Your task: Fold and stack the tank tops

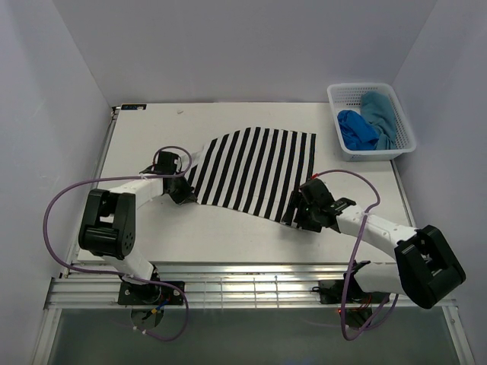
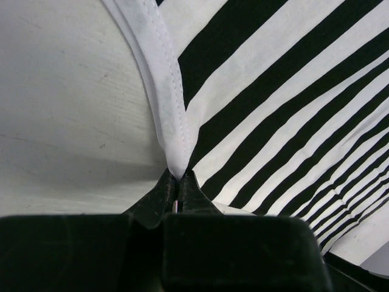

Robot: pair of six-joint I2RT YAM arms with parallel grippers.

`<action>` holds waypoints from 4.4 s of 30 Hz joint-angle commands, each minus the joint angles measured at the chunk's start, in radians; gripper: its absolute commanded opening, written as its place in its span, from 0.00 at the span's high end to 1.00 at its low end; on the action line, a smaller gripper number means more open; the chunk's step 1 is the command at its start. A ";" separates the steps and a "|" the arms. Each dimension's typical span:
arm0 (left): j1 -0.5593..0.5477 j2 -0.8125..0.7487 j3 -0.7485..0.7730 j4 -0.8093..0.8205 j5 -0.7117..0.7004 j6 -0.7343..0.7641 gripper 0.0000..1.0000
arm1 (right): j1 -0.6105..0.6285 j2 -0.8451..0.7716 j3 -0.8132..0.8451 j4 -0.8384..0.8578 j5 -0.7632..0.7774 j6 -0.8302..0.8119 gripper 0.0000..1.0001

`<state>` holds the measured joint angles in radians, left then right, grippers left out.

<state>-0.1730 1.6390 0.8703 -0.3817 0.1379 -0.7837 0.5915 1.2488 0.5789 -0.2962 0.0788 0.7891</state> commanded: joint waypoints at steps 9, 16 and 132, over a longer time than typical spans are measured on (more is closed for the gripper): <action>-0.010 -0.077 -0.039 -0.011 -0.014 -0.012 1.00 | 0.010 0.069 -0.005 0.042 0.076 0.076 0.41; -0.010 -0.099 -0.037 -0.009 -0.011 -0.011 1.00 | 0.010 0.083 0.006 0.052 0.183 0.094 0.75; 0.058 0.638 0.712 -0.272 -0.164 0.135 0.02 | -0.395 0.794 0.765 -0.003 -0.372 -0.519 0.10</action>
<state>-0.2123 2.0815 1.5291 -0.7048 0.0734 -0.7269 0.1921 1.9461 1.2888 -0.3008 -0.3016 0.2577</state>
